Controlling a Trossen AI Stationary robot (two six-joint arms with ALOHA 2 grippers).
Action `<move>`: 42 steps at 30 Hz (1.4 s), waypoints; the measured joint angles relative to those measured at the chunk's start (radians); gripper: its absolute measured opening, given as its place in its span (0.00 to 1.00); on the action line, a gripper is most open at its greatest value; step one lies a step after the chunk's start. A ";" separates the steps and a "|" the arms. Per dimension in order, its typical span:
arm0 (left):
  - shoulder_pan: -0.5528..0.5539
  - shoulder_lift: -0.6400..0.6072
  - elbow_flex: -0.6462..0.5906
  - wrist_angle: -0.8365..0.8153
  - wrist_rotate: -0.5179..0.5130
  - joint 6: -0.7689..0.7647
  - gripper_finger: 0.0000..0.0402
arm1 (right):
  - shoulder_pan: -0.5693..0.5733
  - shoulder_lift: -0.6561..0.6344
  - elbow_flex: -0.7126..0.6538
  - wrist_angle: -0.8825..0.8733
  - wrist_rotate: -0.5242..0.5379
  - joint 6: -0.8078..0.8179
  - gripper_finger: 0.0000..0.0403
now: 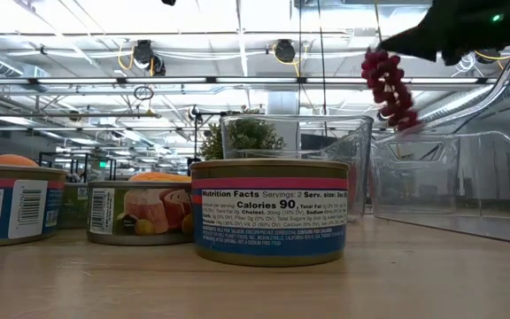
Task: Pick & Place Food Item
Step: Put the red grapes into the top transparent bin, then put the orange water bottle into the bottom transparent bin
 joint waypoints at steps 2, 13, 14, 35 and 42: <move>0.000 0.000 0.000 0.000 0.000 0.000 0.40 | -0.058 0.002 0.000 -0.004 0.003 0.000 0.00; 0.000 0.000 0.000 0.000 0.000 0.000 0.40 | -0.439 0.028 0.000 -0.271 -0.180 0.215 0.00; 0.000 0.000 0.000 0.000 0.000 0.000 0.40 | -0.459 0.028 0.000 -0.290 -0.190 0.232 0.00; 0.000 0.000 0.001 0.000 0.001 0.000 0.40 | -0.539 0.062 0.000 -0.436 -0.228 0.297 0.16; 0.000 0.000 0.001 0.000 0.001 0.000 0.40 | -0.530 0.040 0.001 -0.386 -0.229 0.279 0.37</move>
